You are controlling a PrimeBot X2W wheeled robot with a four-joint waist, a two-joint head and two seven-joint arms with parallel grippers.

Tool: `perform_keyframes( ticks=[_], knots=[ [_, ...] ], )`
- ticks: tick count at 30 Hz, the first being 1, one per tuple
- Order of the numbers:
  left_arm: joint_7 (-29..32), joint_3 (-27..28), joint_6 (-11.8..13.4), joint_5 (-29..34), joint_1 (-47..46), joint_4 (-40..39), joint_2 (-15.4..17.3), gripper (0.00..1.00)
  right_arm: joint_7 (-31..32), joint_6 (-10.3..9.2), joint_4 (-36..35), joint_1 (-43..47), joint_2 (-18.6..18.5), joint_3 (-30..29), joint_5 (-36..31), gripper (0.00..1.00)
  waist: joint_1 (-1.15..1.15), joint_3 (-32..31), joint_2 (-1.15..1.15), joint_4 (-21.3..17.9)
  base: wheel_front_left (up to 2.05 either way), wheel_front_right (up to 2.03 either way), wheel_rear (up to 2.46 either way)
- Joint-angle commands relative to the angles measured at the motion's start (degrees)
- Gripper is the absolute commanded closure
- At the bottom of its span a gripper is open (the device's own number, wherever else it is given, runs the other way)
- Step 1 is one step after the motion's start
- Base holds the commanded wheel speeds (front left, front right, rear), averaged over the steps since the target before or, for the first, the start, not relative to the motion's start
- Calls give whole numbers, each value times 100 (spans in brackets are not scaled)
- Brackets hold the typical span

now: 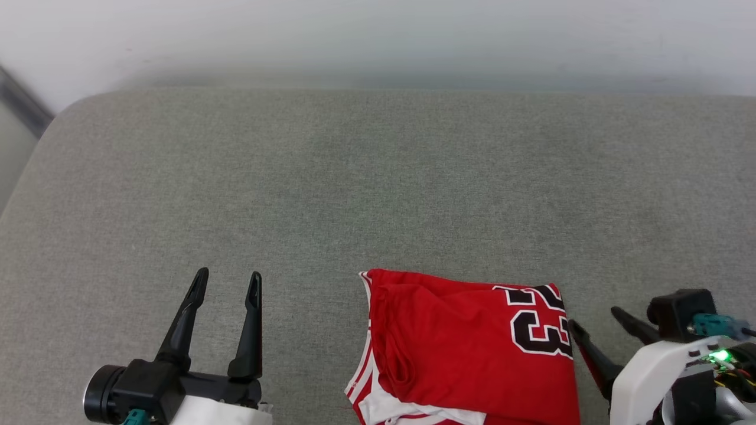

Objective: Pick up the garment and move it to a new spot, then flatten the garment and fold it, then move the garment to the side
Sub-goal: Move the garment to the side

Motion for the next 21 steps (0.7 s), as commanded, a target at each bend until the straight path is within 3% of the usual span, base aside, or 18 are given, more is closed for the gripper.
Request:
perform_keyframes(
  ticks=[1, 5, 9, 21],
  knots=[
    [-12, -32, -3, 10, -79, 0, 13, 0, 380, -2, -49, -98, 30, -7, 99, 0, 0, 93, 0, 70, 0, 0, 0],
    [-12, -143, -3, 45, -226, 29, 16, 0, 1517, -2, -25, -231, 158, -166, 259, 0, 0, 258, 0, 232, 0, 0, 0],
    [-12, -221, -3, 49, -330, 71, 8, 0, 2077, -2, 192, -320, 271, -289, 250, 0, 0, 410, 0, 421, 0, 0, 0],
    [-12, -302, -3, 32, -457, 142, -11, 0, 2257, -1, 1288, -310, 557, -6, 83, 0, 0, 612, 0, 766, 0, 0, 0]
  ],
)
